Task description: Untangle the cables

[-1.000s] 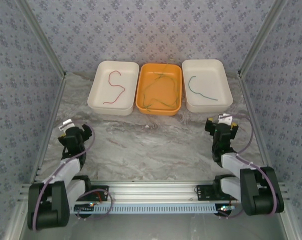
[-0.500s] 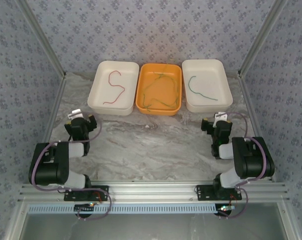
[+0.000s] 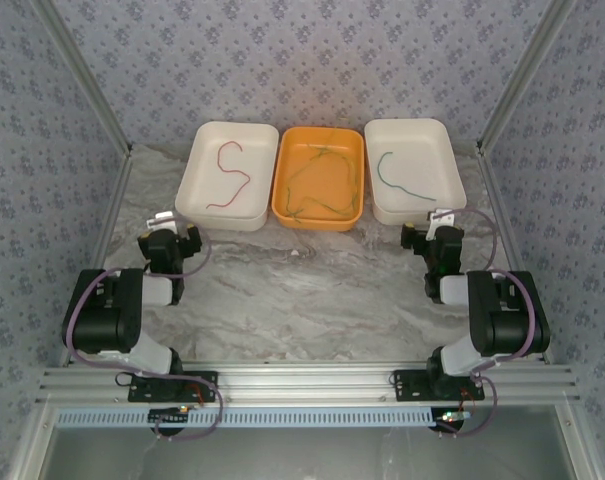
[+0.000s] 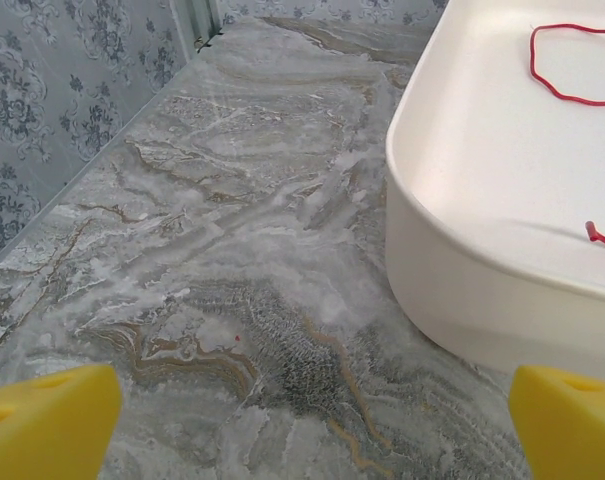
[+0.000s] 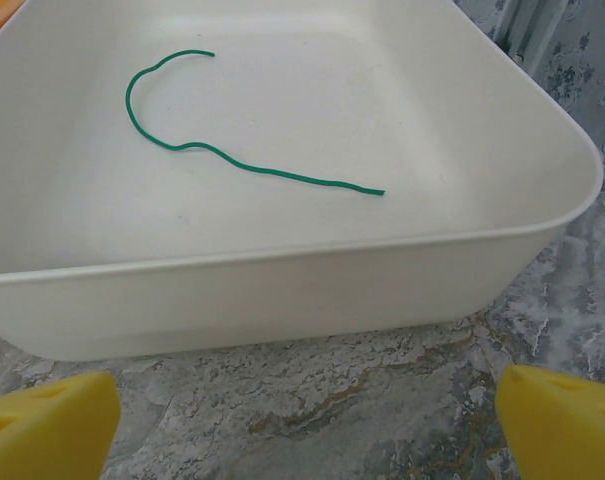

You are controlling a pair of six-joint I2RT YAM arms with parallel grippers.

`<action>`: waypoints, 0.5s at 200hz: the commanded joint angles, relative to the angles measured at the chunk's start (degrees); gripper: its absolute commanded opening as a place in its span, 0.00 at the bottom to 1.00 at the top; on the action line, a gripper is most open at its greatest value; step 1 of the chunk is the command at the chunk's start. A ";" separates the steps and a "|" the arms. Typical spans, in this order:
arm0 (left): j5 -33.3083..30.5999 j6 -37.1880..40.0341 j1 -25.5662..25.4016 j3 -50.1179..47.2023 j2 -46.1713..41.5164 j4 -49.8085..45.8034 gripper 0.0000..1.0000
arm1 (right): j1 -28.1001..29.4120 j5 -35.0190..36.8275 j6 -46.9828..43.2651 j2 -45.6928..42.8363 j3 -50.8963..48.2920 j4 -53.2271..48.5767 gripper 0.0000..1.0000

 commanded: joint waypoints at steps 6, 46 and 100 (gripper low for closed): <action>0.96 0.68 0.18 0.83 -0.42 0.21 0.99 | -0.43 -0.52 -0.95 0.62 0.56 -1.08 0.99; 1.02 0.71 0.18 0.85 -0.46 0.05 0.99 | -0.43 -0.61 -0.95 0.66 0.62 -1.08 0.99; 0.95 0.89 0.09 0.85 -0.40 0.05 0.99 | -0.48 -0.72 -0.95 0.68 0.58 -1.08 0.99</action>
